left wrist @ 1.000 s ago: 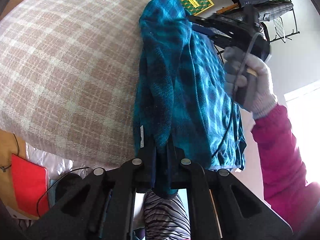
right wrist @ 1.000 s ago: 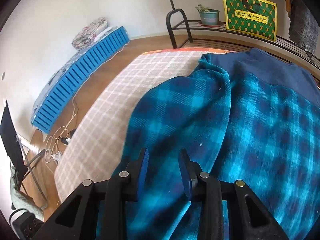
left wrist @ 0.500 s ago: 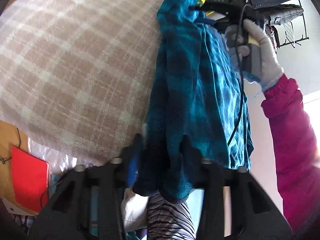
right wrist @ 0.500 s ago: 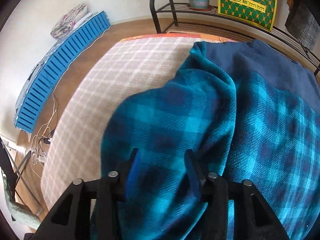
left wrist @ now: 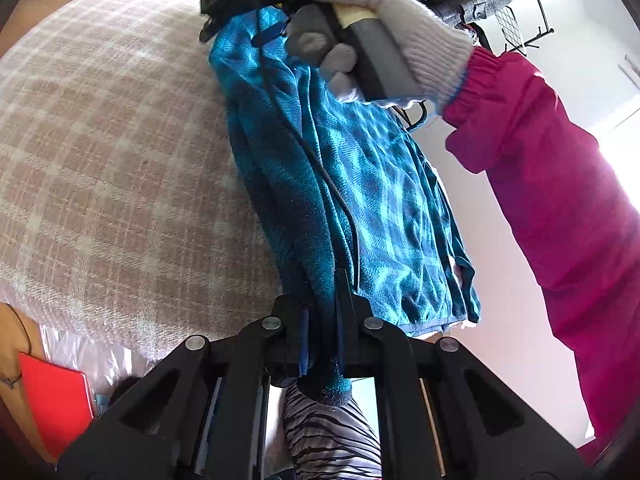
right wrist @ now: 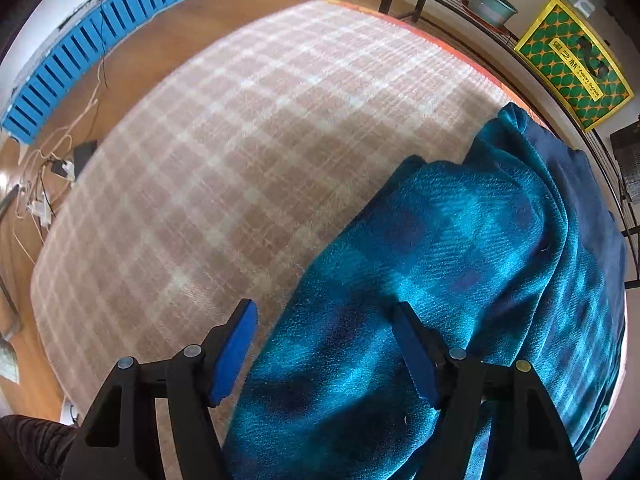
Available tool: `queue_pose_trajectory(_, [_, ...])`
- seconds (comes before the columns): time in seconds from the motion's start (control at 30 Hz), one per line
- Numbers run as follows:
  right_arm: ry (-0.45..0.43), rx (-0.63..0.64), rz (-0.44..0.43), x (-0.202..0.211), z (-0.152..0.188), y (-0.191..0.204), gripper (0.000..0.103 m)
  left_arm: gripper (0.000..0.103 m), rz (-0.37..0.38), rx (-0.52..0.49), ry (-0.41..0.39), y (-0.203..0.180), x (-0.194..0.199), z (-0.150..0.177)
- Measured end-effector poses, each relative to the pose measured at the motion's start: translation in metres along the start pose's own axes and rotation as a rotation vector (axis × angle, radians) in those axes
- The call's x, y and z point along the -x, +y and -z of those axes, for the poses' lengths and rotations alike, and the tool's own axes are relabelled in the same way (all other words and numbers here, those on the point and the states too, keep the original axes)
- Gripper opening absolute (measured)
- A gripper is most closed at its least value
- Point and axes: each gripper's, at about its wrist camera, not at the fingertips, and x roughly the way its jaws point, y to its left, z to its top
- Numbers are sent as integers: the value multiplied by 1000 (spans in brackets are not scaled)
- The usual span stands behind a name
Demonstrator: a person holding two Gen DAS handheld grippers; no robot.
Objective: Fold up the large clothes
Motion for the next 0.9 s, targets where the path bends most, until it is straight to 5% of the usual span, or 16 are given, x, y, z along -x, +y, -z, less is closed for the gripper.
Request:
queue_pose_trajectory(0.1, [47, 17, 33, -17, 7, 0, 66, 7, -1, -17, 5, -7, -1, -1])
queue_pose_trajectory(0.2, [3, 25, 18, -14, 13, -3, 65, 7, -10, -46, 10, -21, -5, -2])
queue_pose_trajectory(0.23, [-10, 28, 22, -12, 16, -4, 58, 7, -13, -58, 13, -25, -6, -3])
queue_pose_trajectory(0.3, [-34, 26, 48, -7, 20, -9, 25, 7, -24, -85, 18, -31, -7, -4])
queue_pose_trajectory(0.4, [-63, -33, -12, 0, 29, -29, 9, 7, -43, -129, 22, -41, -10, -6])
queue_pose_trajectory(0.67, [-259, -313, -366, 32, 75, -110, 7, 7, -89, -250, 40, -77, -18, -8])
queue_pose_trajectory(0.9, [-423, -542, -558, 44, 139, -192, 7, 7, -101, -371, 86, -116, -39, -11])
